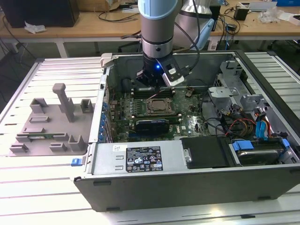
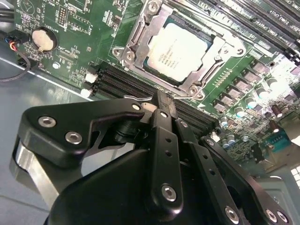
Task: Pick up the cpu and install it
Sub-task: 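Install the first cpu locking lever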
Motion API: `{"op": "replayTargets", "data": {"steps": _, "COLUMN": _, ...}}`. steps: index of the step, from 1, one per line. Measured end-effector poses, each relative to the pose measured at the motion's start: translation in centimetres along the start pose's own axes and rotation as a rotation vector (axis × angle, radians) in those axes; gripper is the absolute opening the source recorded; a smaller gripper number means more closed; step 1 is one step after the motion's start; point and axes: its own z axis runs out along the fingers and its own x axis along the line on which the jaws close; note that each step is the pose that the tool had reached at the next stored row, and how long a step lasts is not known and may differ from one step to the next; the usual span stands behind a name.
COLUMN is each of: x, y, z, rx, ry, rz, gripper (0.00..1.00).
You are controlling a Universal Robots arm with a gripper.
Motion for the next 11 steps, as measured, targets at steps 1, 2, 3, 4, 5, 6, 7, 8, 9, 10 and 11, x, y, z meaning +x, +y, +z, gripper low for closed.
{"op": "replayTargets", "data": {"steps": 1, "x": 0.00, "y": 0.02, "z": 0.02, "rx": -0.0001, "ry": 0.0001, "rz": 0.000, "gripper": 0.11}}
{"op": "replayTargets", "data": {"steps": 2, "x": 0.00, "y": 0.06, "z": 0.06, "rx": -0.0001, "ry": 0.0000, "rz": 0.000, "gripper": 0.11}}
{"op": "replayTargets", "data": {"steps": 3, "x": 0.01, "y": 0.09, "z": 0.09, "rx": -0.0002, "ry": 0.0000, "rz": 0.000, "gripper": 0.11}}
{"op": "replayTargets", "data": {"steps": 4, "x": 0.02, "y": 0.17, "z": 0.17, "rx": -0.0002, "ry": 0.0001, "rz": 0.000, "gripper": 0.11}}
{"op": "replayTargets", "data": {"steps": 5, "x": 0.03, "y": 0.27, "z": 0.29, "rx": -0.0001, "ry": 0.0001, "rz": 0.000, "gripper": 0.11}}
{"op": "replayTargets", "data": {"steps": 6, "x": 0.03, "y": 0.33, "z": 0.40, "rx": -0.0002, "ry": 0.0001, "rz": 0.000, "gripper": 0.11}}
{"op": "replayTargets", "data": {"steps": 7, "x": 0.04, "y": 0.39, "z": 0.54, "rx": -0.0004, "ry": 0.0000, "rz": 0.000, "gripper": 0.11}}
{"op": "replayTargets", "data": {"steps": 8, "x": 0.05, "y": 0.46, "z": 0.73, "rx": -0.0005, "ry": -0.0001, "rz": 0.000, "gripper": 0.11}}
{"op": "replayTargets", "data": {"steps": 9, "x": 0.06, "y": 0.48, "z": 0.85, "rx": -0.0001, "ry": -0.0004, "rz": 0.002, "gripper": 0.11}}
{"op": "replayTargets", "data": {"steps": 10, "x": 0.03, "y": 0.46, "z": 0.97, "rx": 0.0003, "ry": -0.0030, "rz": 0.014, "gripper": 0.11}}
{"op": "replayTargets", "data": {"steps": 11, "x": 0.03, "y": 0.46, "z": 1.00, "rx": 0.0007, "ry": -0.0053, "rz": 0.024, "gripper": 0.11}}
